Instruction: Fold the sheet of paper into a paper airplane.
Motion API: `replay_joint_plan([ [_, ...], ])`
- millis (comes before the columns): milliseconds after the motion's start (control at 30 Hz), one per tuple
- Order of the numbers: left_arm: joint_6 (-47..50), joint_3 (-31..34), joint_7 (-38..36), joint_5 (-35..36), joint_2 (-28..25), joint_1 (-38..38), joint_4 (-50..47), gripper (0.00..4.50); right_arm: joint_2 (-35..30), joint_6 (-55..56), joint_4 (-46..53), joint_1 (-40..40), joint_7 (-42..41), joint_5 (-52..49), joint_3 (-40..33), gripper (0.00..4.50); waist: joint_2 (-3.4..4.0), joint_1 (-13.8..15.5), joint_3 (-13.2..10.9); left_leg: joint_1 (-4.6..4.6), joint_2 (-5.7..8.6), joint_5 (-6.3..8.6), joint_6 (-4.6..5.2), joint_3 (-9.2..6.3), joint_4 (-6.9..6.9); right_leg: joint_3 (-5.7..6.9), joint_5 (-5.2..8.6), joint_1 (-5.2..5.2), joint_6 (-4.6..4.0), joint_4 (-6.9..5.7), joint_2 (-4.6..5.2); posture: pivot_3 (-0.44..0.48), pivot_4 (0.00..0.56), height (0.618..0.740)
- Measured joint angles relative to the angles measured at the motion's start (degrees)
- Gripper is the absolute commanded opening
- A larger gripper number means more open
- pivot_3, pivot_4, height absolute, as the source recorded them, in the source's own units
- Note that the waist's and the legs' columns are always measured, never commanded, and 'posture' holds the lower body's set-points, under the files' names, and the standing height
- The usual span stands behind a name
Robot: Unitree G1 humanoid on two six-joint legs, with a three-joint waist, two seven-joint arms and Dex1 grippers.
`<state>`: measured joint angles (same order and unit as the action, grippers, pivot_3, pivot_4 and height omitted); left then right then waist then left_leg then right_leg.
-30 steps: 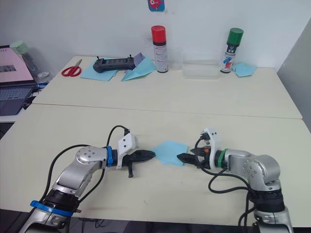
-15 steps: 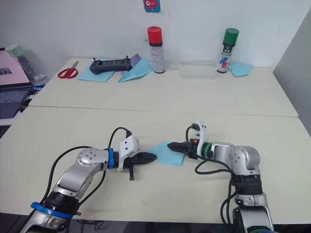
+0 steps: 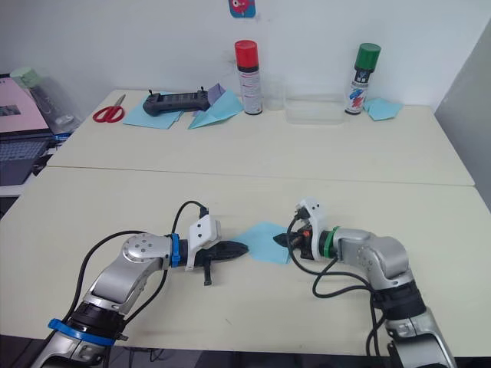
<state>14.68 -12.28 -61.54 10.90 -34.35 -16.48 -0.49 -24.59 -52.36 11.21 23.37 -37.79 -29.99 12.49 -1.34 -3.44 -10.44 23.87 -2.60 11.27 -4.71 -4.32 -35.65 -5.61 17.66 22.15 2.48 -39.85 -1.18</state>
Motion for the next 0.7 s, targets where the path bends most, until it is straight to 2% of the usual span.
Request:
replay_joint_plan([
  [167, 0.1, 0.0, -0.5, 0.0, -0.3, -0.4, 0.4, 0.00, -2.9, 14.2, 1.9, -3.1, -3.9, 8.6, 5.5, 0.06, -0.01, 0.0, 0.0, 0.00, 0.00, 0.00, 0.00, 0.01, 0.00, -0.01, 0.00, 0.00, 0.00, 0.01, 0.00, 0.000, 0.150, 0.740],
  [433, 0.3, 0.0, -1.5, 0.0, -0.9, -1.3, 1.3, 0.00, -4.1, 32.2, -1.9, -4.3, -7.3, 18.8, 9.0, 0.06, -0.01, 0.0, 0.0, -0.02, 0.00, 0.00, 0.00, 0.01, -0.02, -0.01, 0.00, 0.00, 0.00, -0.01, 0.00, 0.000, 0.150, 0.740],
  [567, 0.4, 0.0, -1.6, 0.1, -1.1, -1.4, 1.4, 0.00, -3.9, 36.2, -4.6, -4.3, -7.8, 22.1, 9.5, 0.06, -0.01, 0.0, 0.0, -0.02, -0.01, 0.00, 0.00, 0.00, -0.01, -0.01, 0.00, -0.01, 0.00, -0.02, -0.01, 0.000, 0.150, 0.740],
  [667, 0.4, 0.0, -1.7, 0.2, -1.4, -1.4, 1.4, 0.00, -2.5, 34.2, -5.4, -4.7, -7.8, 21.5, 8.6, 0.06, -0.01, 0.0, 0.0, -0.02, -0.01, 0.00, -0.01, 0.00, -0.02, -0.02, 0.00, -0.01, 0.00, -0.03, -0.01, 0.000, 0.150, 0.740],
  [700, 0.5, 0.0, -1.7, 0.2, -1.5, -1.4, 1.4, 0.00, -1.9, 32.3, -5.4, -4.7, -7.9, 20.3, 7.8, 0.22, -0.01, 0.0, 0.0, -0.02, -0.02, 0.00, -0.01, 0.00, -0.02, -0.02, 0.00, -0.01, 0.00, -0.04, -0.01, 0.000, 0.150, 0.740],
])
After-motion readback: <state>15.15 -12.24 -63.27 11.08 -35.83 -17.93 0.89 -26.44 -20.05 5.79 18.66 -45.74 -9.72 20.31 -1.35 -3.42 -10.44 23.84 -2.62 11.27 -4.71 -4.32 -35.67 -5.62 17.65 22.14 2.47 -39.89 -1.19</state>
